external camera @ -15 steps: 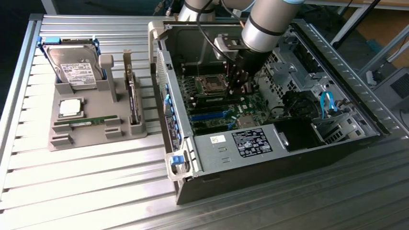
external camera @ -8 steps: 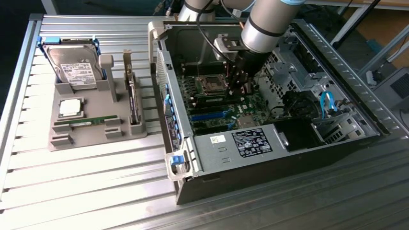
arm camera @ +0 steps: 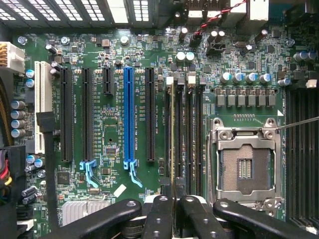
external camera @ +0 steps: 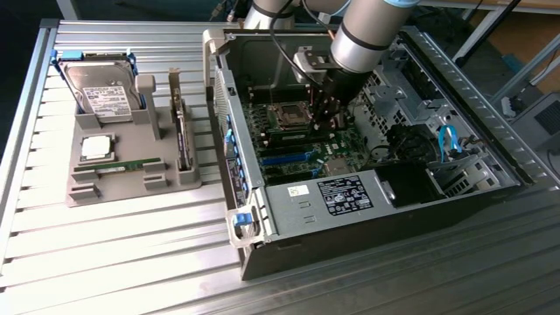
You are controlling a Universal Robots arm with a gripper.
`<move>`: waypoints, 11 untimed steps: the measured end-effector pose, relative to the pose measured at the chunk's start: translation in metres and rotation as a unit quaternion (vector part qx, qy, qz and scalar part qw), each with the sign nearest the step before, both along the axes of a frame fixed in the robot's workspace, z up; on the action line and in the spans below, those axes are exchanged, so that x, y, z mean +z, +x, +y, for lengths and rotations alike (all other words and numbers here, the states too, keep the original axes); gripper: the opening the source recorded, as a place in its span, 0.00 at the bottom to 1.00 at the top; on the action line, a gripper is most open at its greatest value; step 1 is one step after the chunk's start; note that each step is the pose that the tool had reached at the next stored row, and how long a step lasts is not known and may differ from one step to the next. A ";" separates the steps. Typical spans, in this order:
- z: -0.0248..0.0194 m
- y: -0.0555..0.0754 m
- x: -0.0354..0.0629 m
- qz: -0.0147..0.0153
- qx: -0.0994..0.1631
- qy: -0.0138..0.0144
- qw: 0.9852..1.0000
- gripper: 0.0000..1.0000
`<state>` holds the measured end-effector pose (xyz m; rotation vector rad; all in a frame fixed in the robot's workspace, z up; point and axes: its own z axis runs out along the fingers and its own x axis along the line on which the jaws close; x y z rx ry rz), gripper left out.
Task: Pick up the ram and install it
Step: 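Insert the ram into the slot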
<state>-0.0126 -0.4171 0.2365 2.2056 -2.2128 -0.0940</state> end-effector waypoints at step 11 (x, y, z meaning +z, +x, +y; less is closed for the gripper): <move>0.0000 0.001 0.0000 0.000 -0.002 0.001 1.000 0.12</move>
